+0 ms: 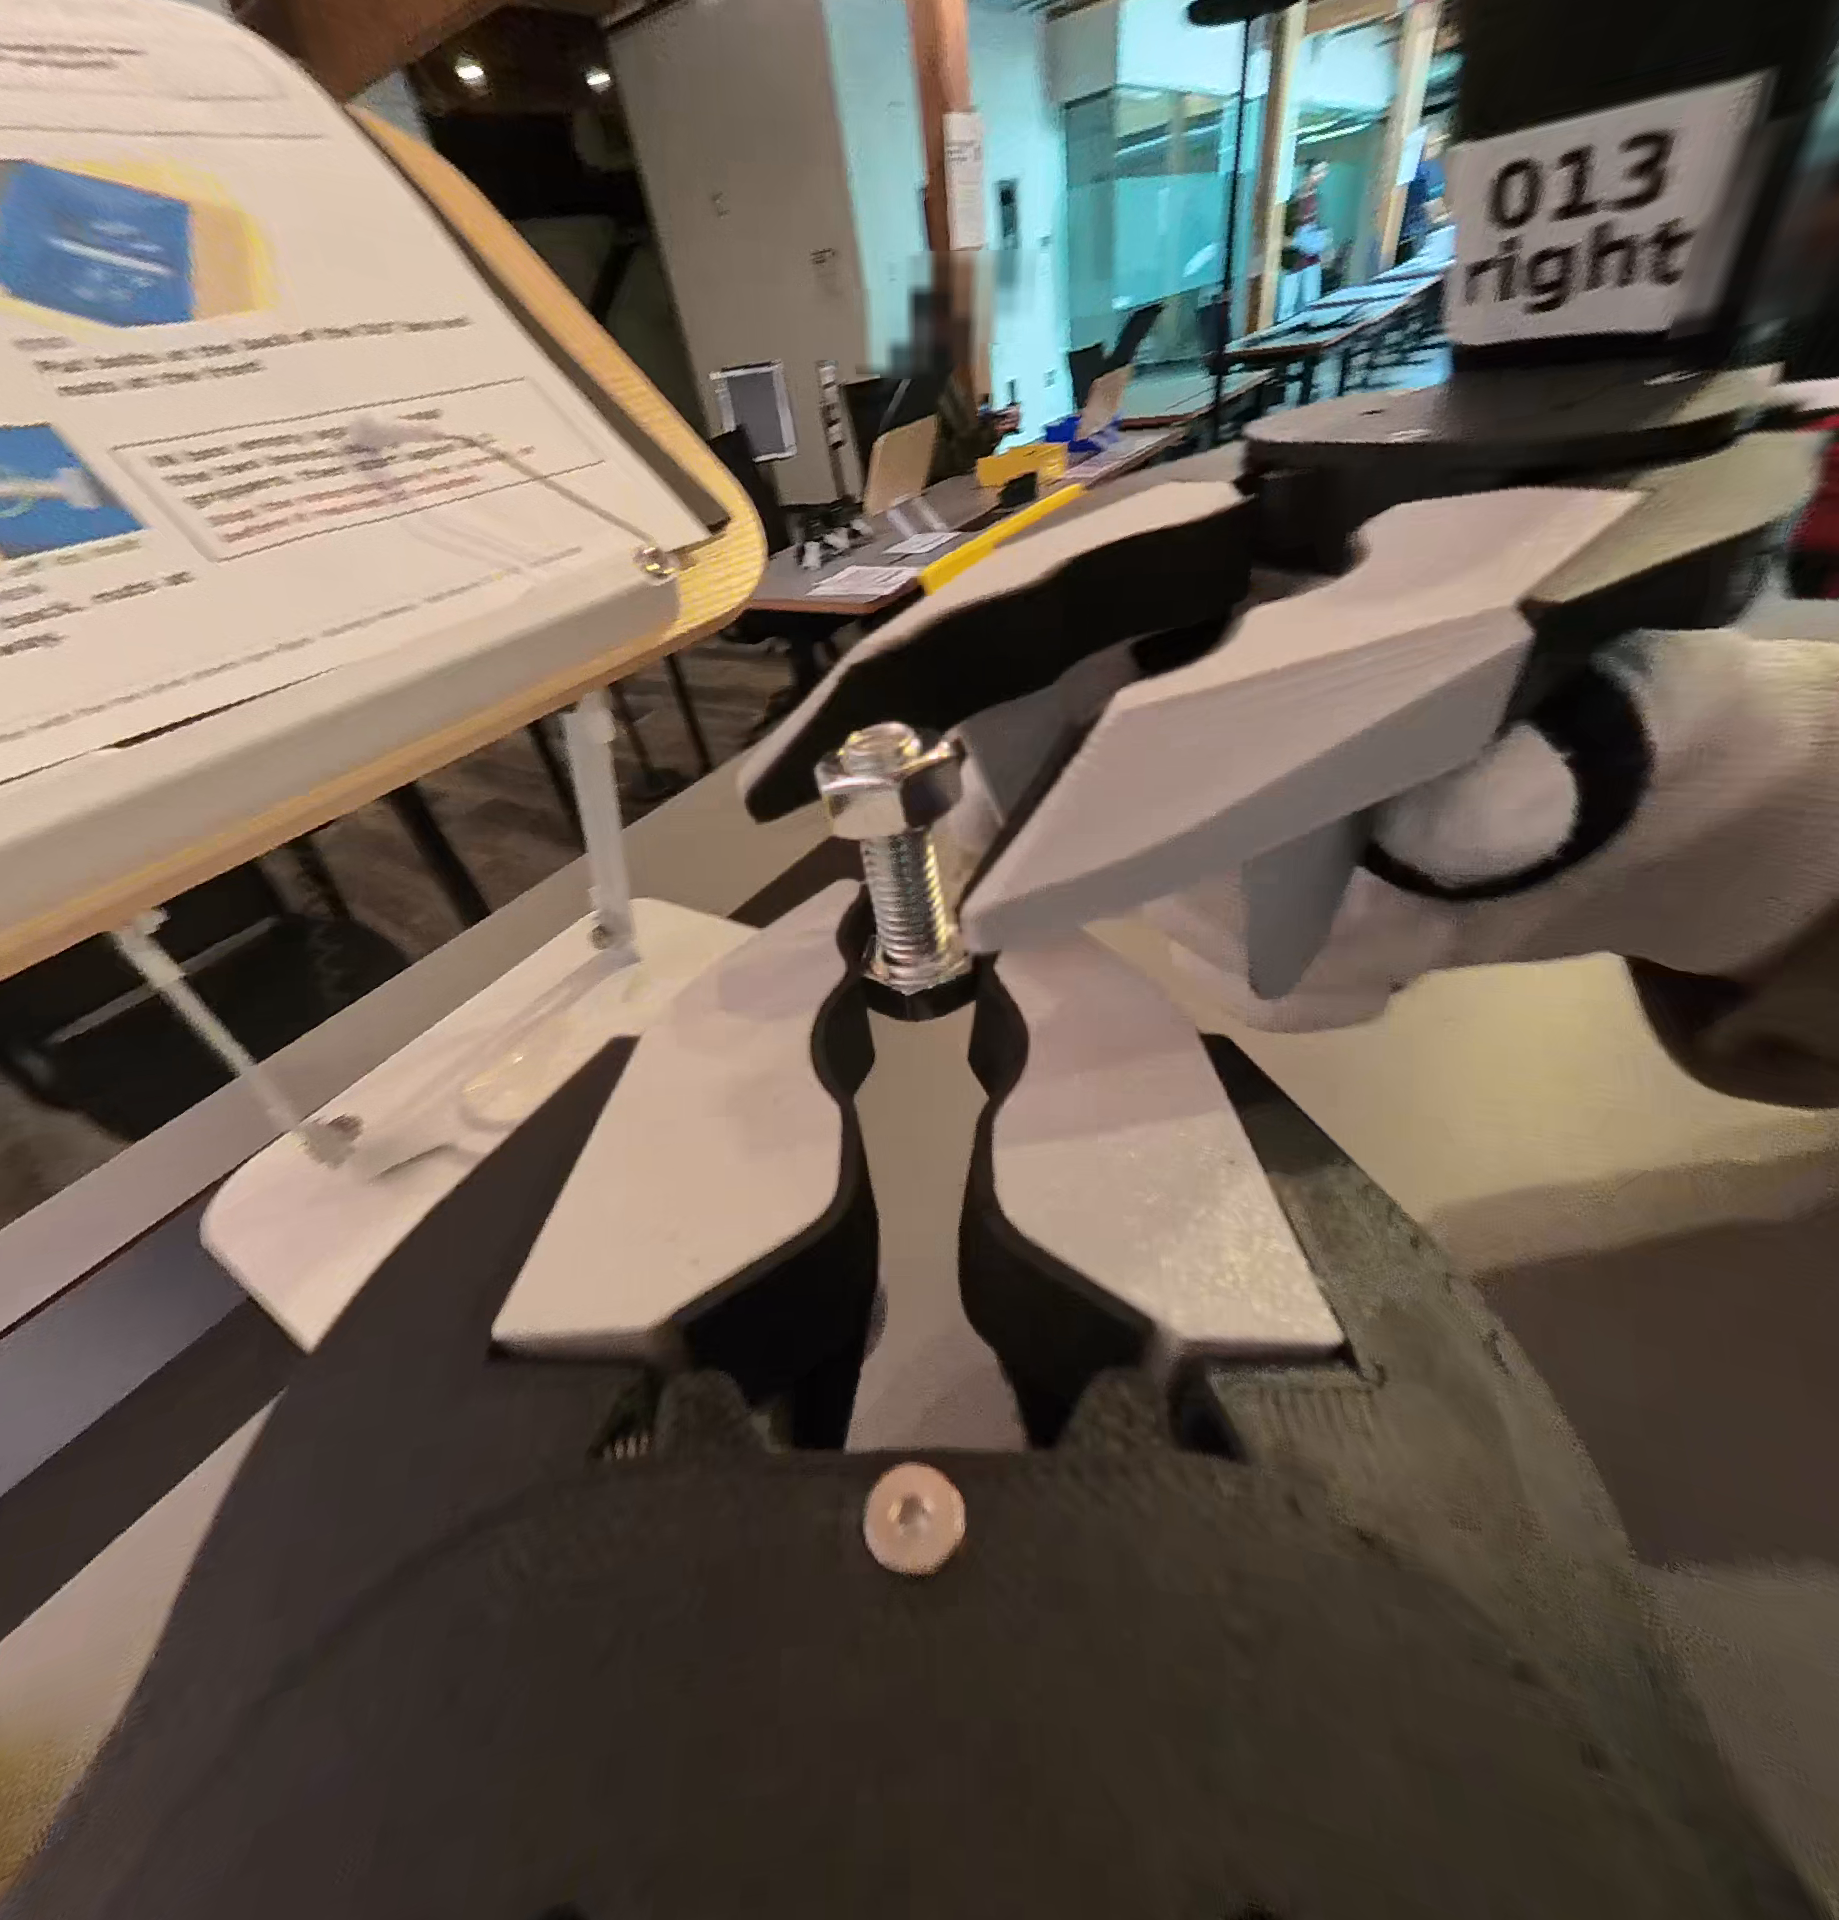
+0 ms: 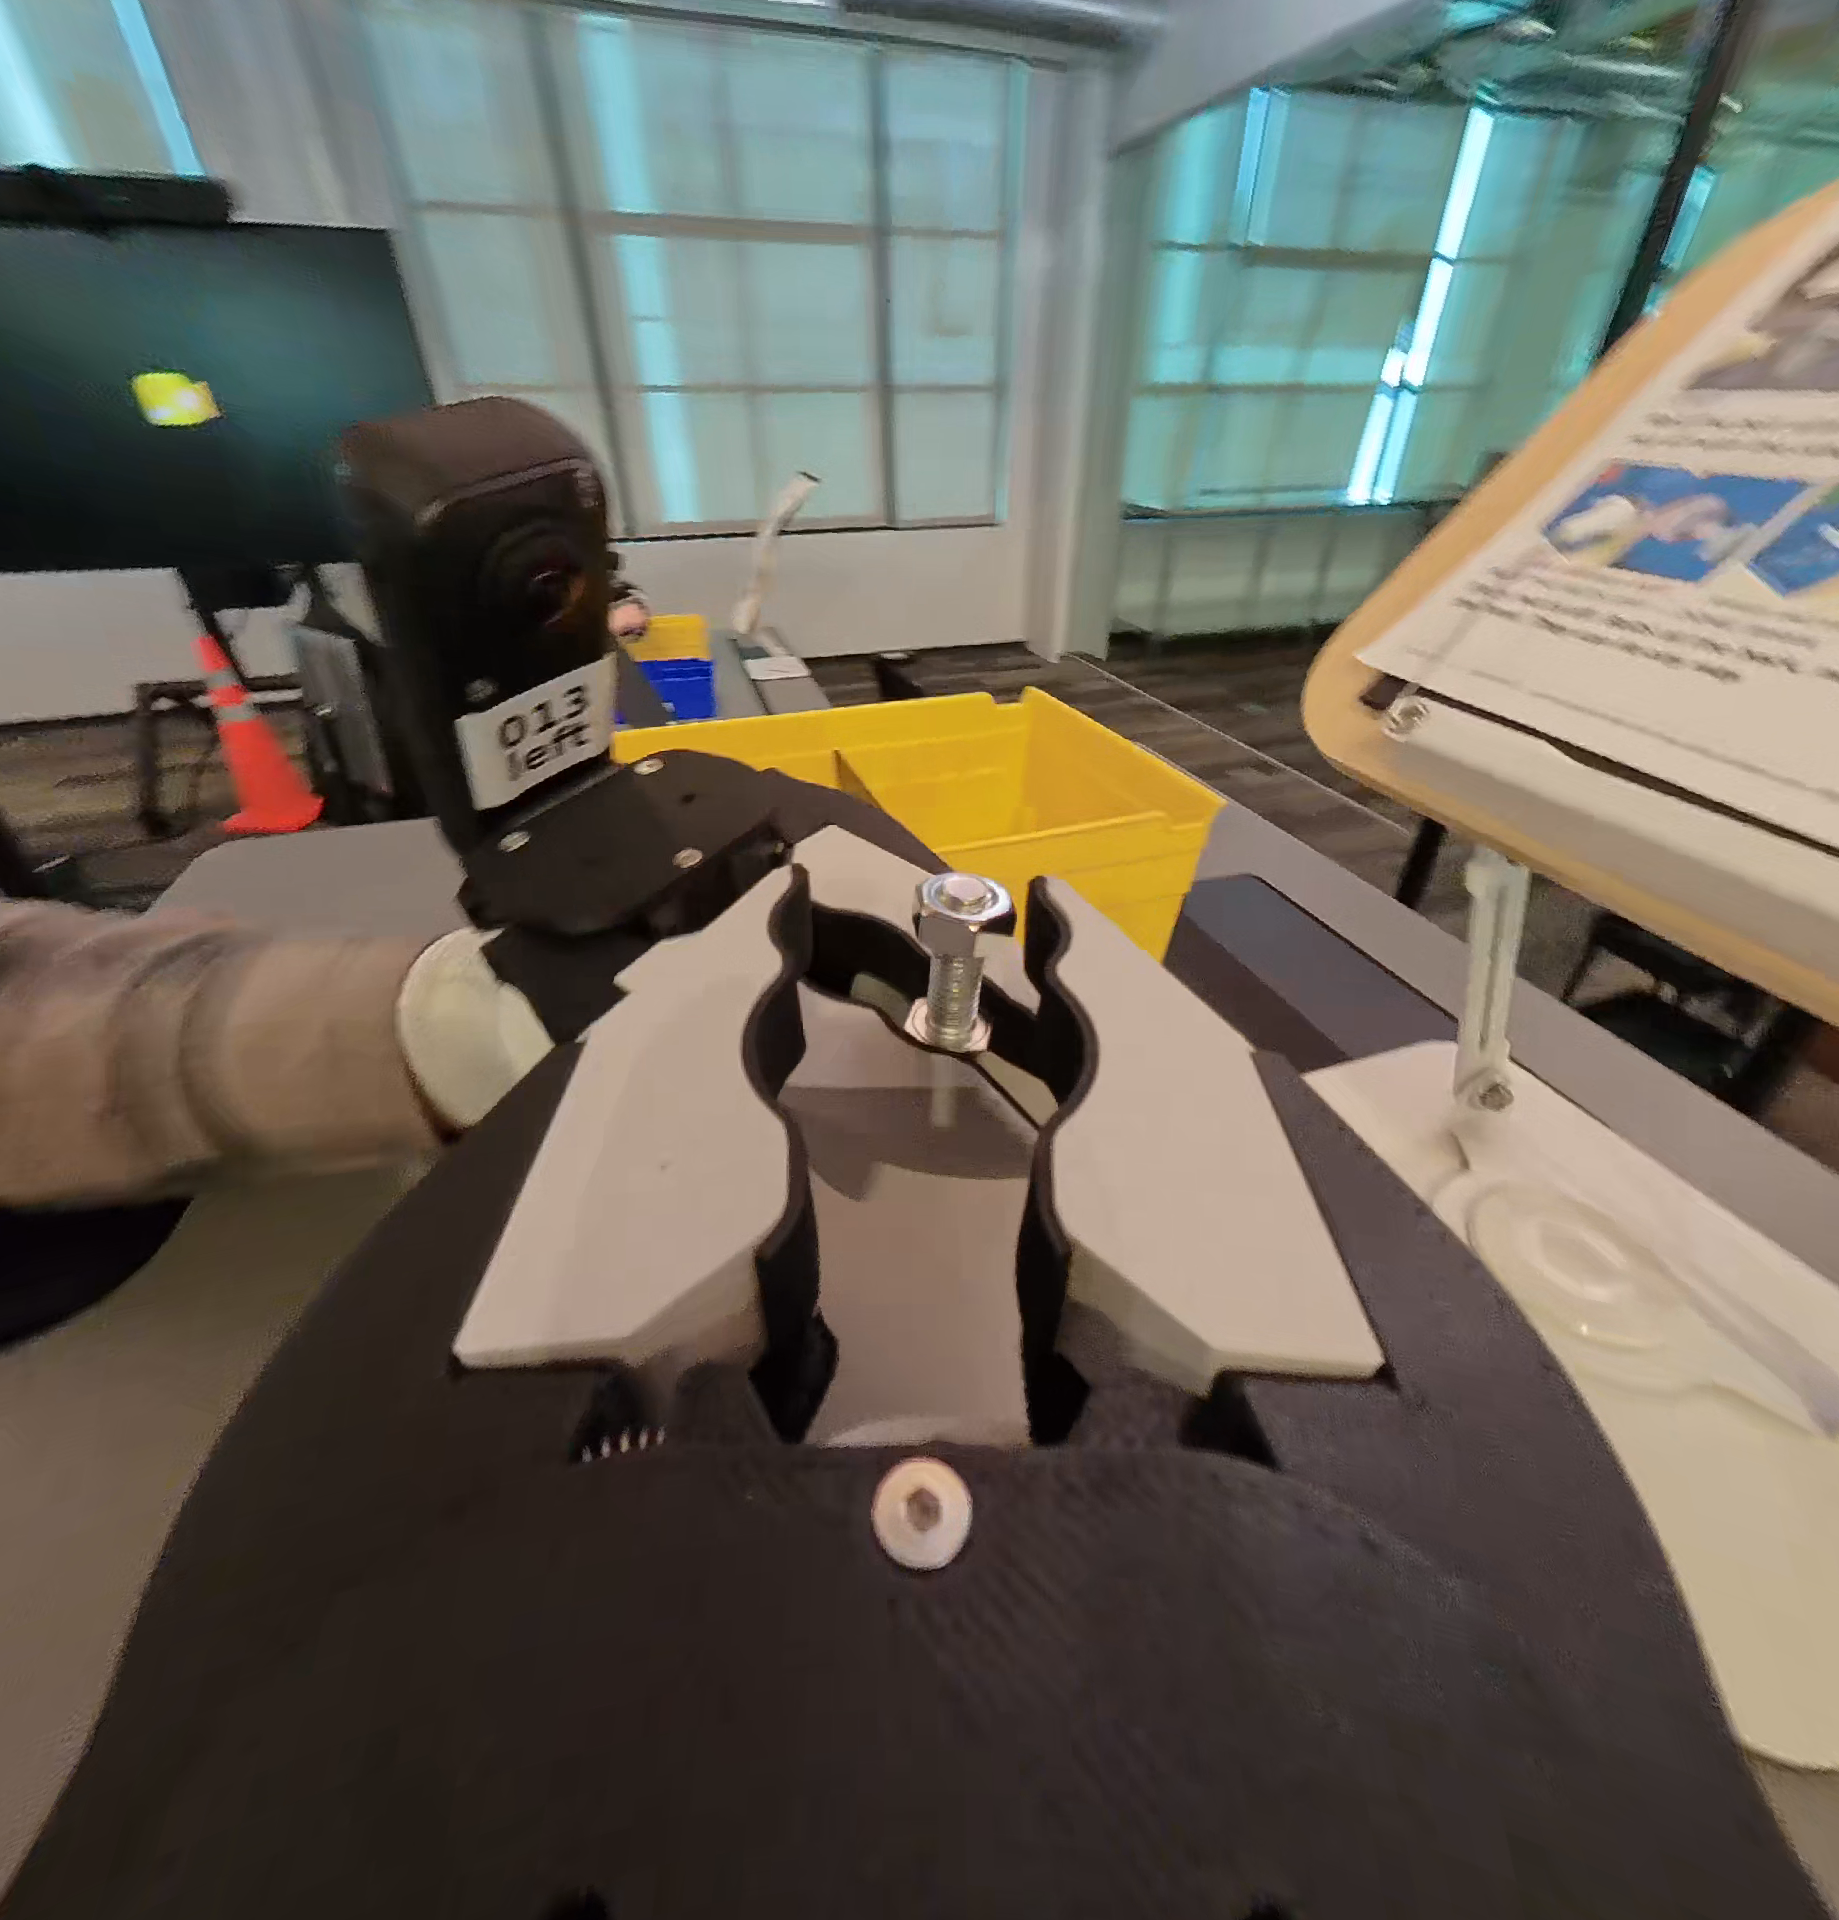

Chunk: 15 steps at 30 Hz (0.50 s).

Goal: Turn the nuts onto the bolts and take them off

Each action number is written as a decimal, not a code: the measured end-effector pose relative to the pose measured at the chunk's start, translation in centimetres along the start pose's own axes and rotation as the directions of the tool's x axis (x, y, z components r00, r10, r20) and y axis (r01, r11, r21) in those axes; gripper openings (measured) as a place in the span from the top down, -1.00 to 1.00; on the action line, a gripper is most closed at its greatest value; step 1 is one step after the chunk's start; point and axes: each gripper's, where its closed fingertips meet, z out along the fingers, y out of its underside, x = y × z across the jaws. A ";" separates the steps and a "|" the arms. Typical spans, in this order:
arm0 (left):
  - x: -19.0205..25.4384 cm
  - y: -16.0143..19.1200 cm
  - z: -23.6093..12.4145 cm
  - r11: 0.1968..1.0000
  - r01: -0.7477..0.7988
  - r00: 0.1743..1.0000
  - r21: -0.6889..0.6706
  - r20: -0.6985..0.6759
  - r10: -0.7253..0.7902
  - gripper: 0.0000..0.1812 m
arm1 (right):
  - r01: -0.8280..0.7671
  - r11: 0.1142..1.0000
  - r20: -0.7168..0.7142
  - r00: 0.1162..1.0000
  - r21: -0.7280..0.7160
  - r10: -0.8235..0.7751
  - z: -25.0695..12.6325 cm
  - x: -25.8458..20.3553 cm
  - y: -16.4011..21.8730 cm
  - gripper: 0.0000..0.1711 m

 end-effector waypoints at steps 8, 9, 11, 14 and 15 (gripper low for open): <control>4.2 -0.7 -0.4 1.000 0.007 0.969 0.028 -0.247 0.000 0.83 | 0.022 1.000 0.225 0.974 0.018 -0.025 -3.0 -1.9 -0.4 0.80; 4.4 -0.6 -0.4 1.000 0.002 0.967 0.024 -0.256 0.005 0.83 | 0.019 1.000 0.241 0.970 0.007 -0.020 -3.2 -2.0 -0.3 0.80; 4.5 -0.6 -0.3 1.000 0.006 0.968 0.021 -0.252 0.000 0.83 | 0.027 1.000 0.238 0.971 0.000 -0.026 -3.3 -1.9 -0.2 0.81; 3.3 -0.4 0.0 1.000 0.018 0.983 0.008 -0.183 -0.016 0.83 | 0.017 1.000 0.181 0.983 0.000 -0.017 -2.9 -1.0 -0.1 0.81; 2.7 -0.3 0.1 1.000 0.021 0.988 0.002 -0.150 -0.020 0.83 | 0.006 1.000 0.153 0.988 -0.001 -0.005 -2.6 -0.6 -0.1 0.81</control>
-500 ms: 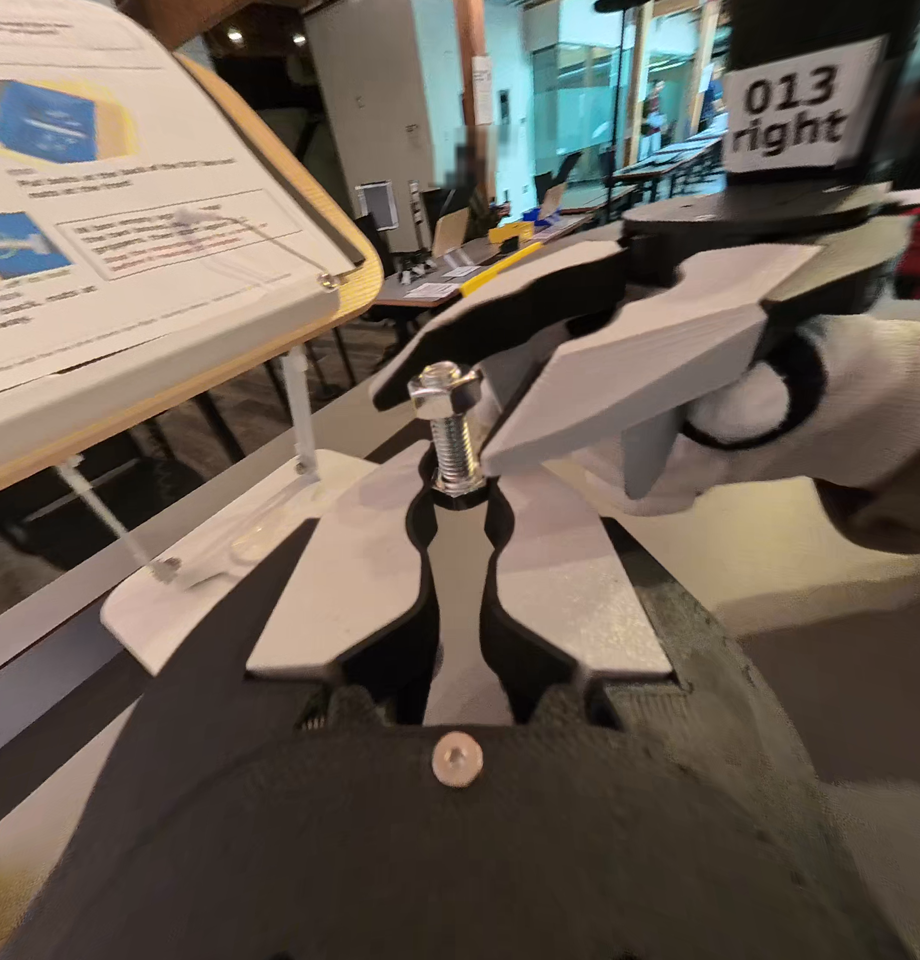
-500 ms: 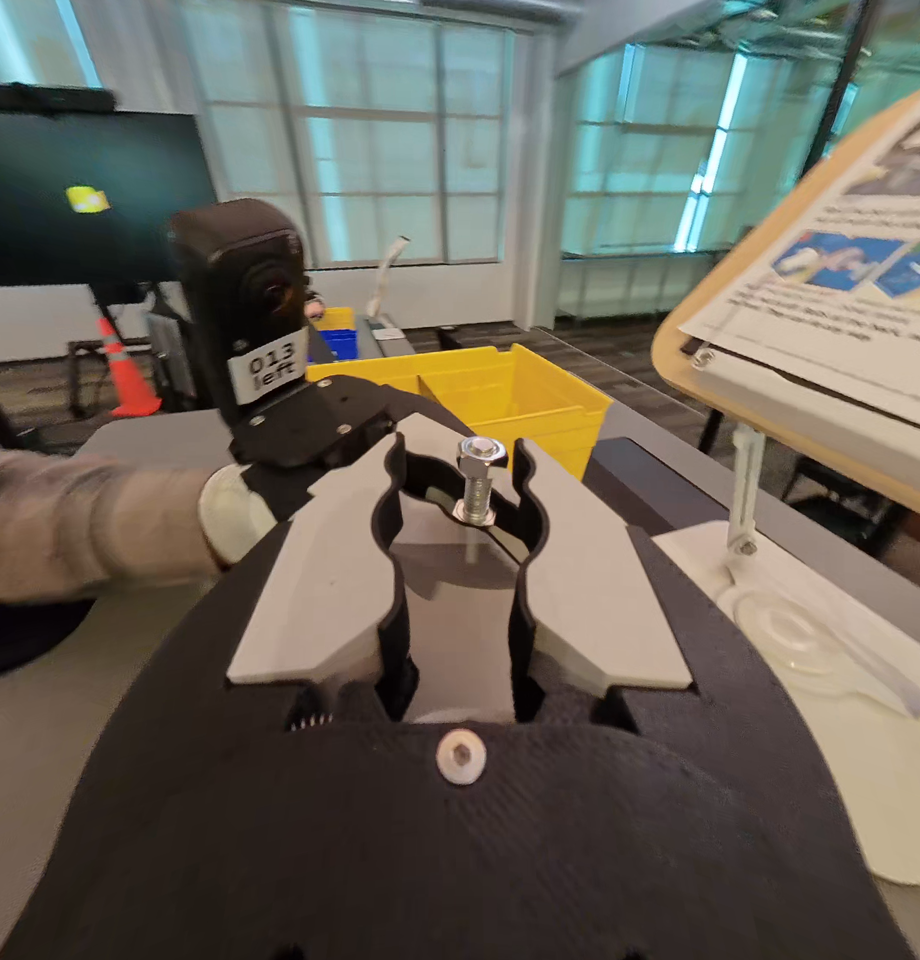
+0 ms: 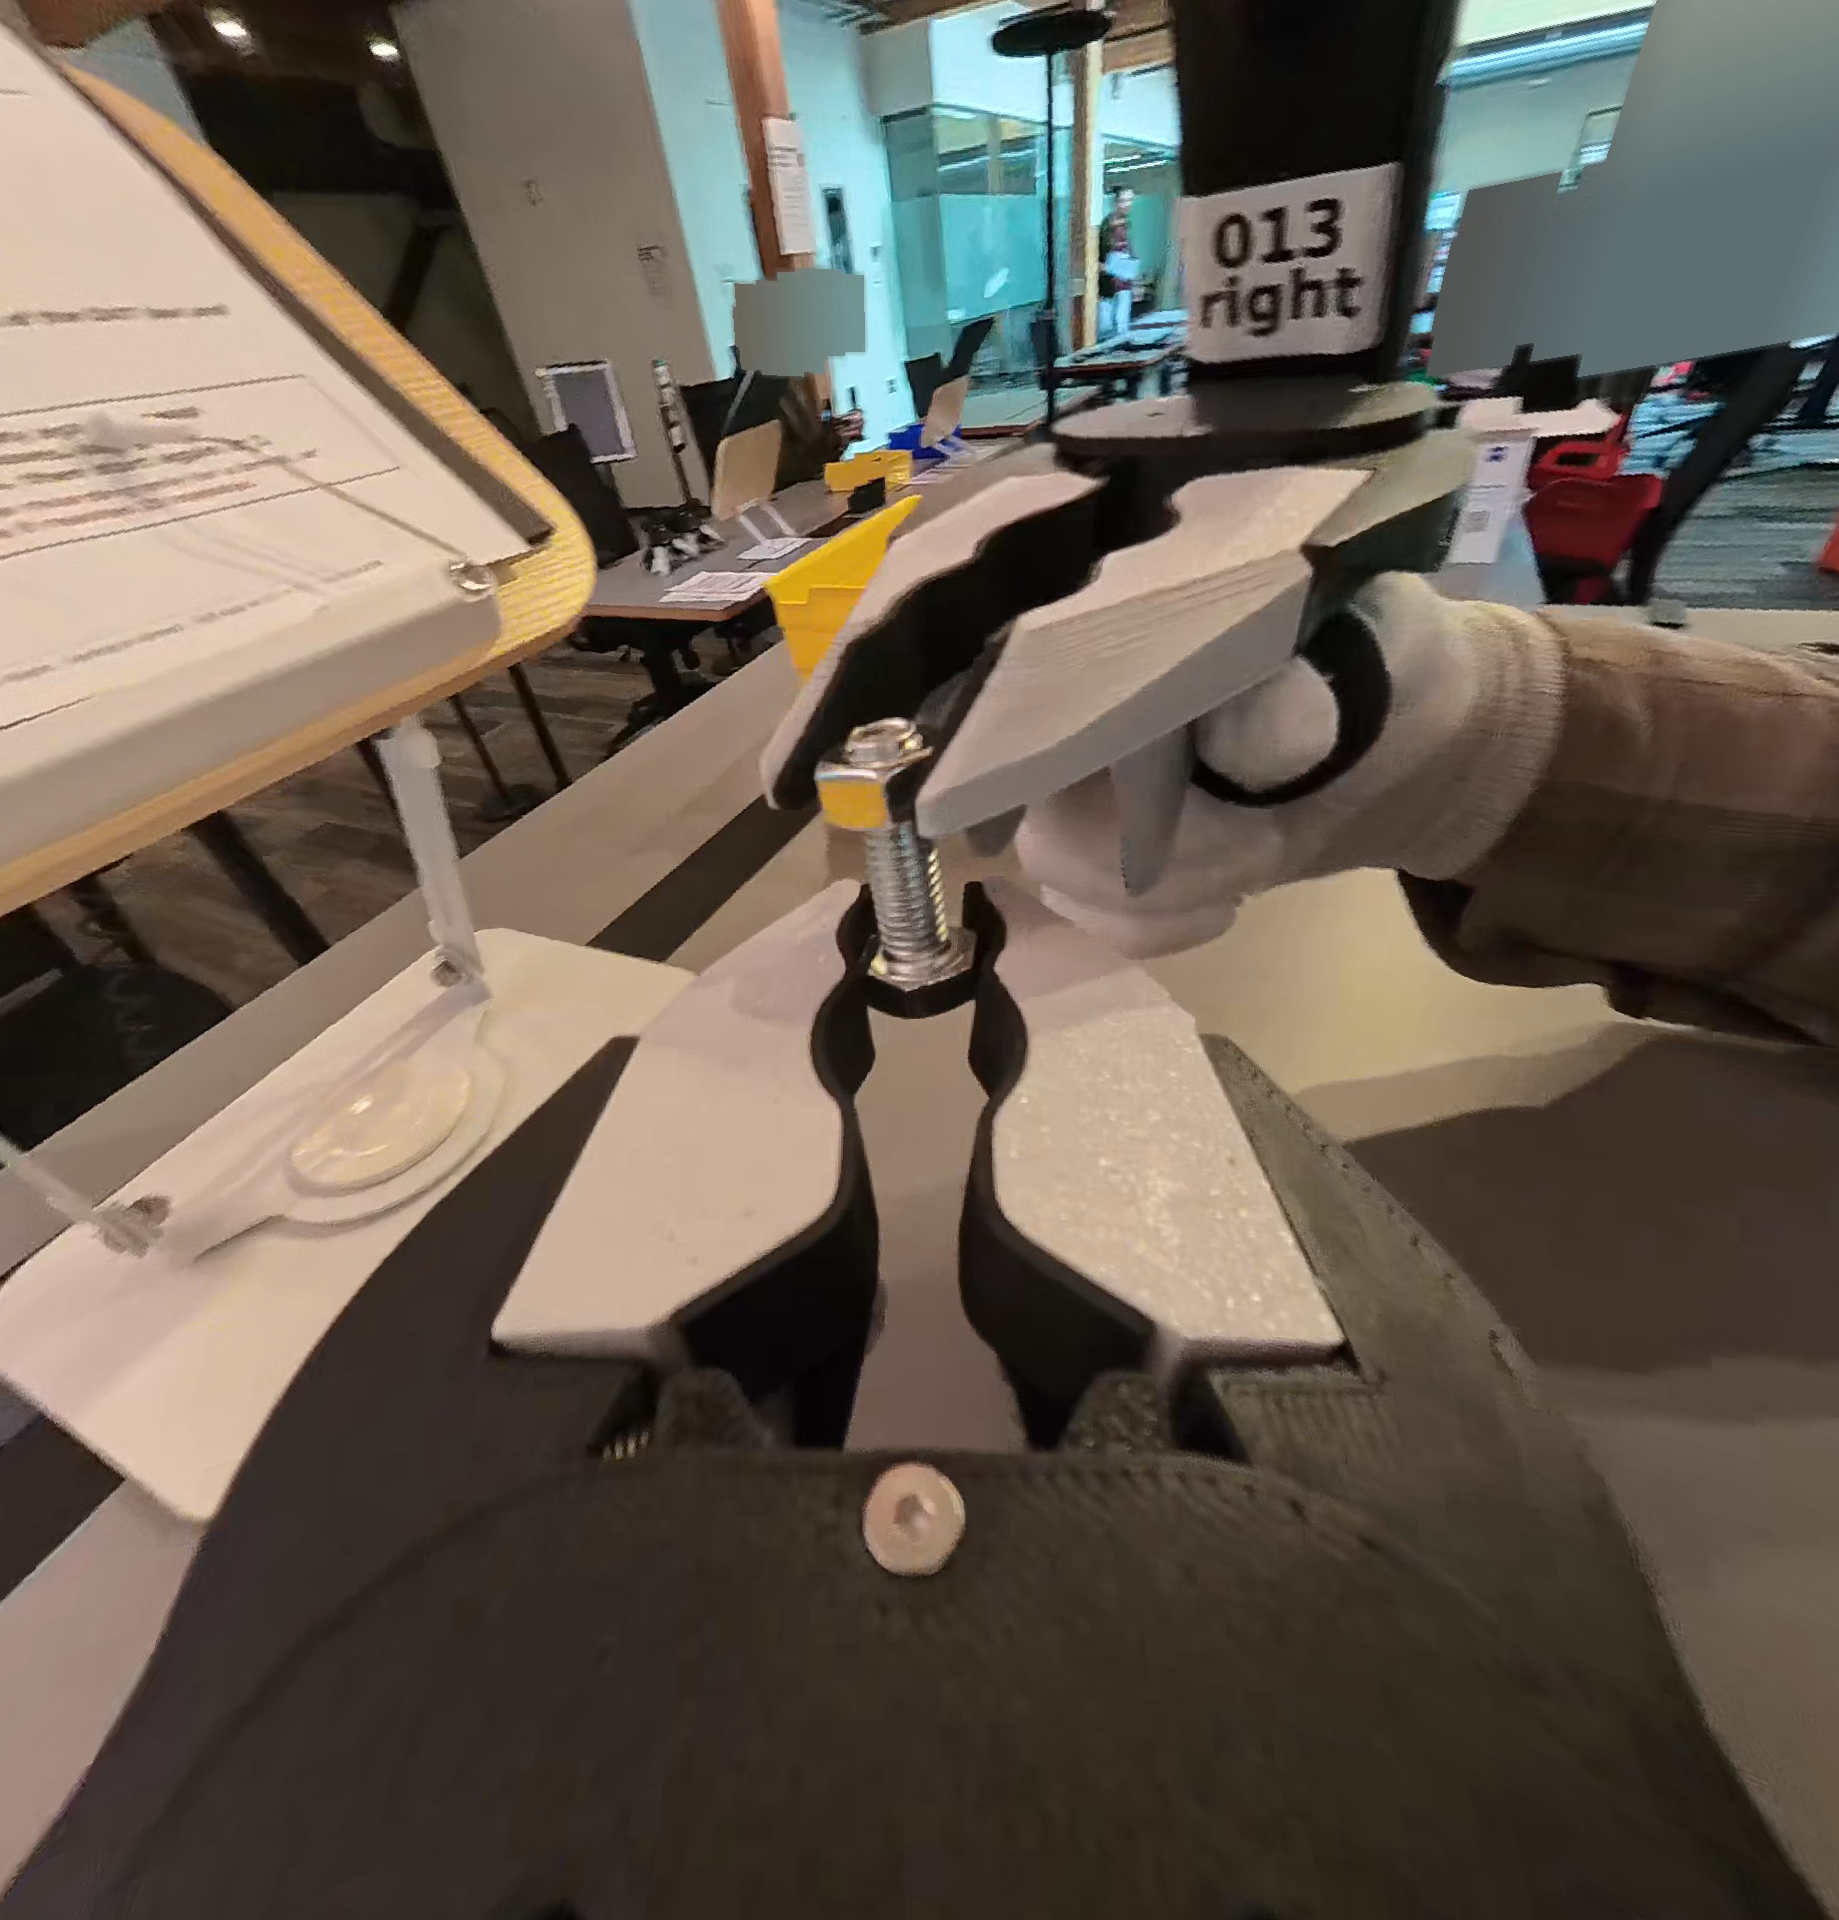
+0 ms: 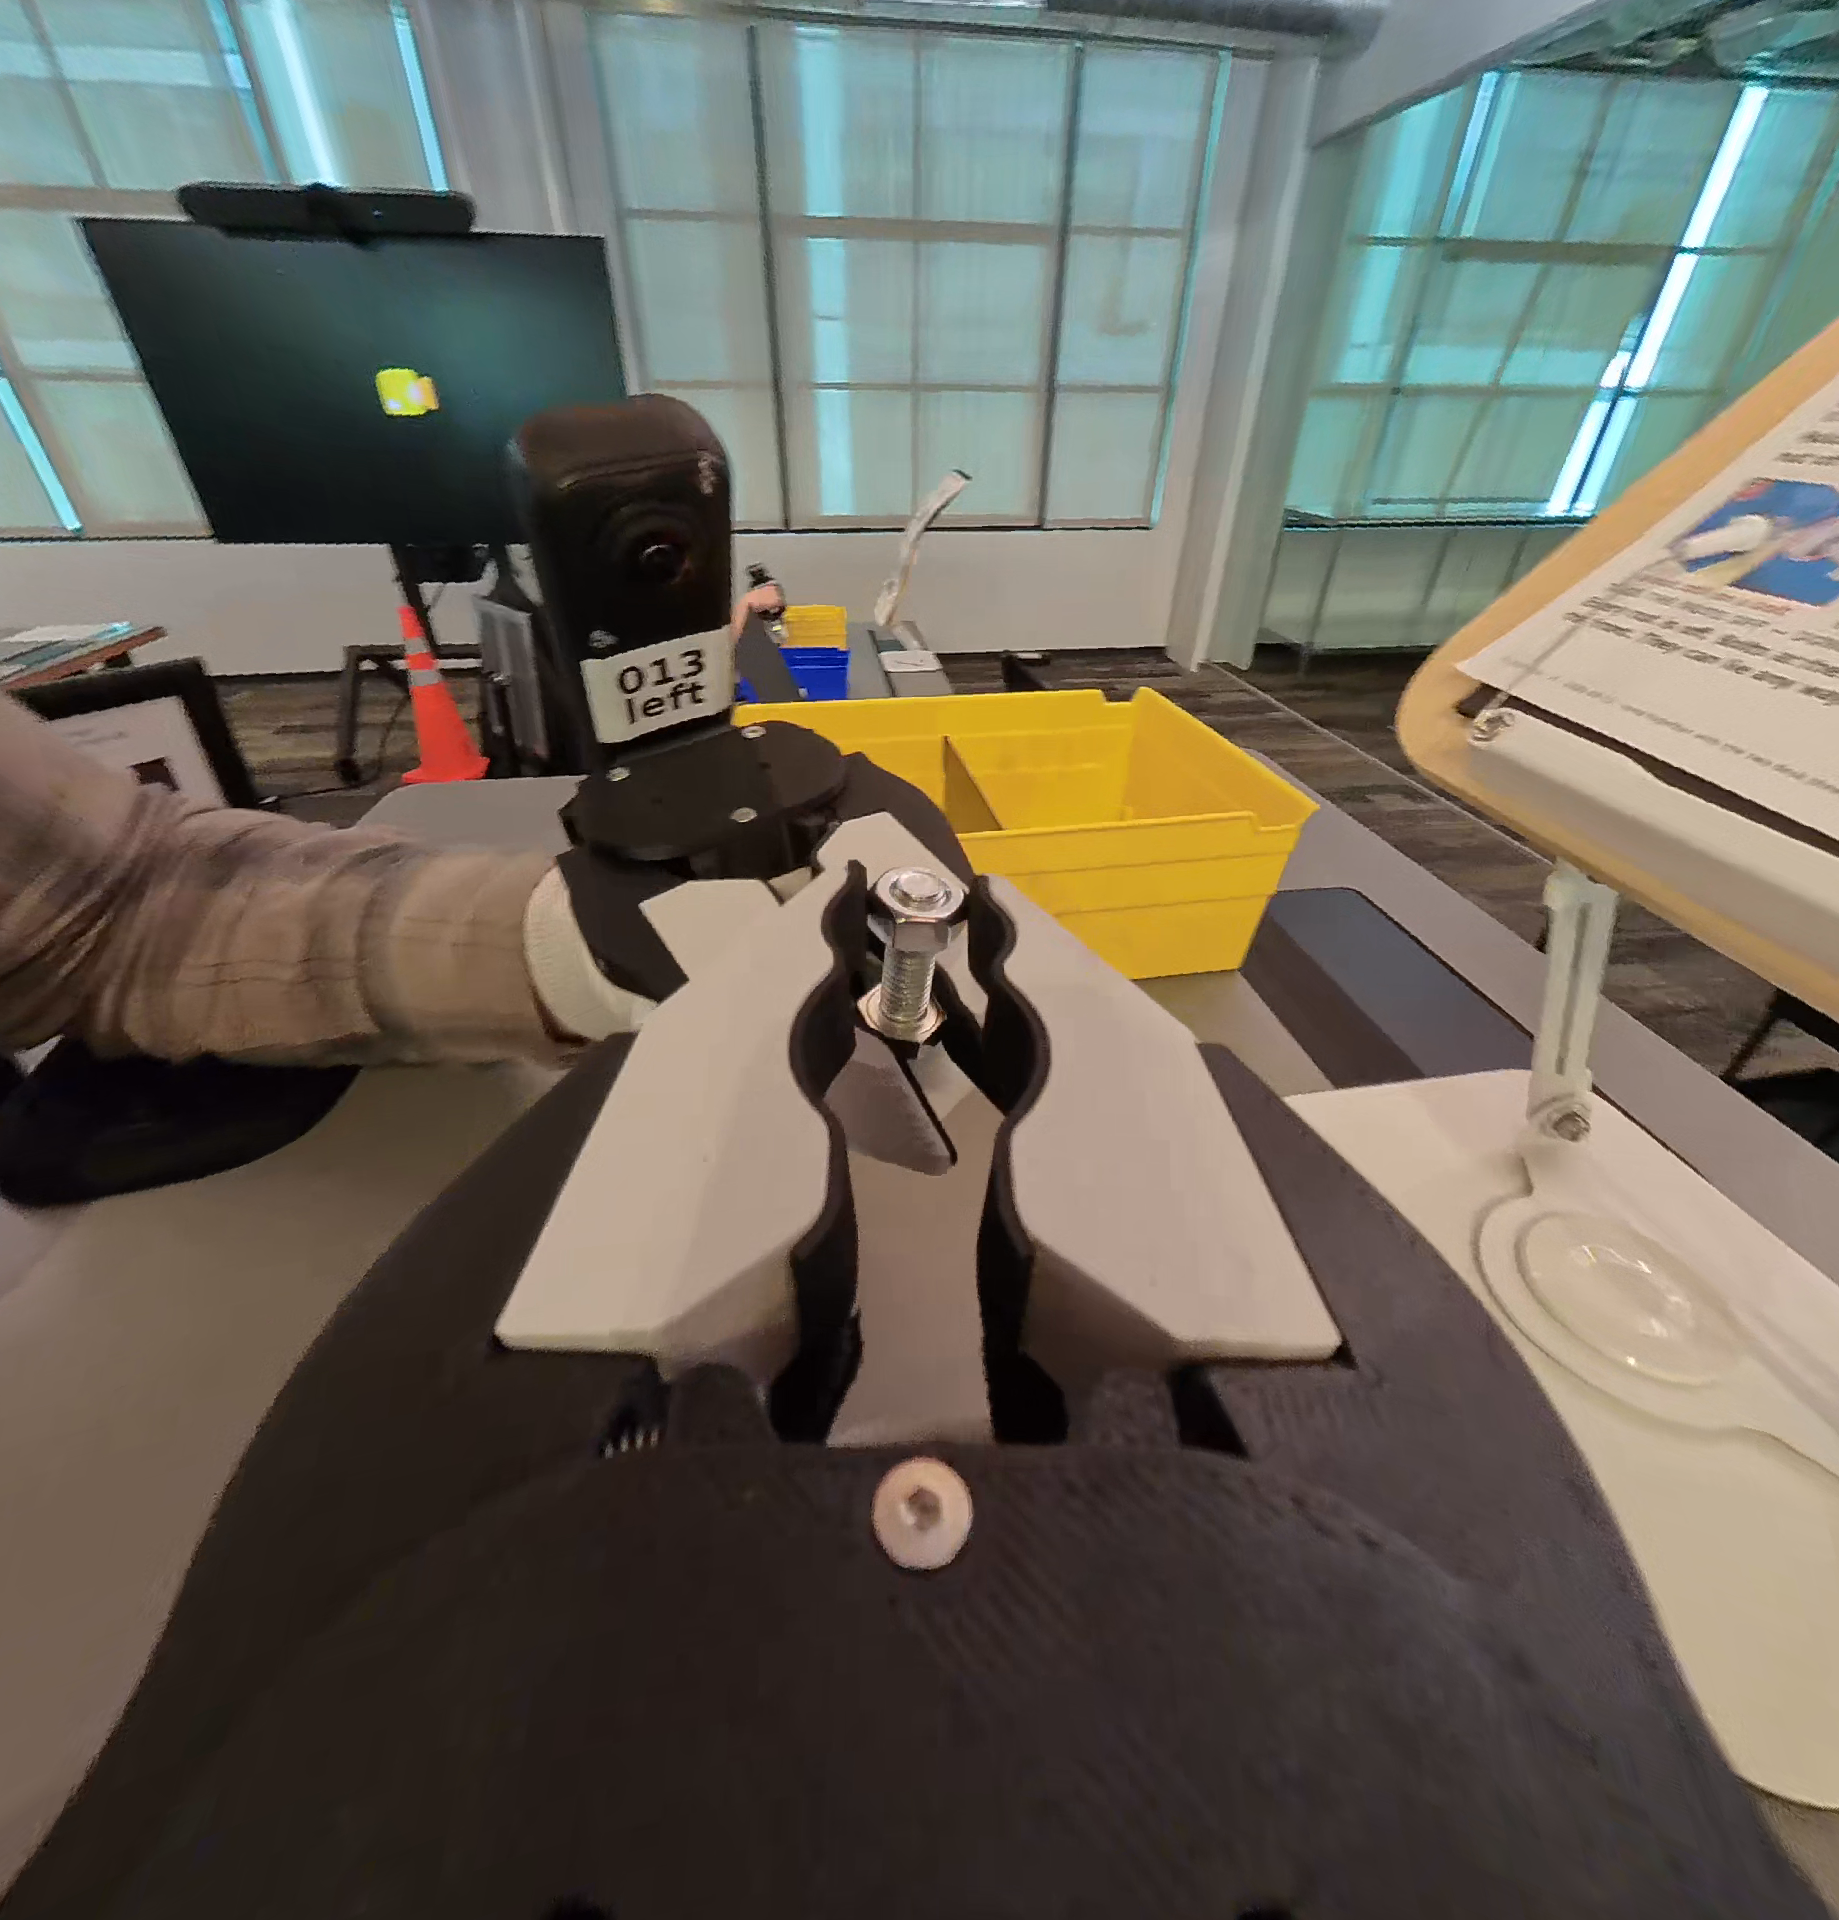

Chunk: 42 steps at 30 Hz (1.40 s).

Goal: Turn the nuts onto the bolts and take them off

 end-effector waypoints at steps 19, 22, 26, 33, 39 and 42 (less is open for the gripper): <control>-3.2 0.8 -0.5 0.999 0.011 0.984 -0.035 0.176 -0.005 0.84 | -0.002 0.999 -0.233 0.972 0.049 0.013 3.1 1.3 -0.2 0.53; -2.2 0.7 -0.3 0.999 -0.012 0.993 -0.035 0.118 0.016 0.84 | 0.016 0.999 -0.162 0.987 0.031 -0.011 2.4 0.8 -0.1 0.55; -1.1 0.7 -0.1 0.999 -0.024 0.998 -0.037 0.063 0.026 0.84 | 0.025 0.999 -0.087 0.996 -0.023 -0.027 1.6 0.4 0.7 0.66; -0.7 0.8 0.1 0.999 -0.031 0.998 -0.044 0.049 0.033 0.84 | 0.025 0.999 -0.052 0.998 -0.030 -0.026 0.7 0.4 0.9 0.80; -2.7 1.1 0.0 0.998 0.011 0.986 -0.056 0.166 -0.001 0.83 | -0.028 0.999 -0.181 0.983 -0.019 0.024 1.6 2.0 1.0 0.80; -4.5 1.5 -0.4 0.997 0.018 0.960 -0.077 0.281 0.005 0.84 | -0.081 0.997 -0.352 0.933 0.010 0.079 2.3 3.6 1.1 0.80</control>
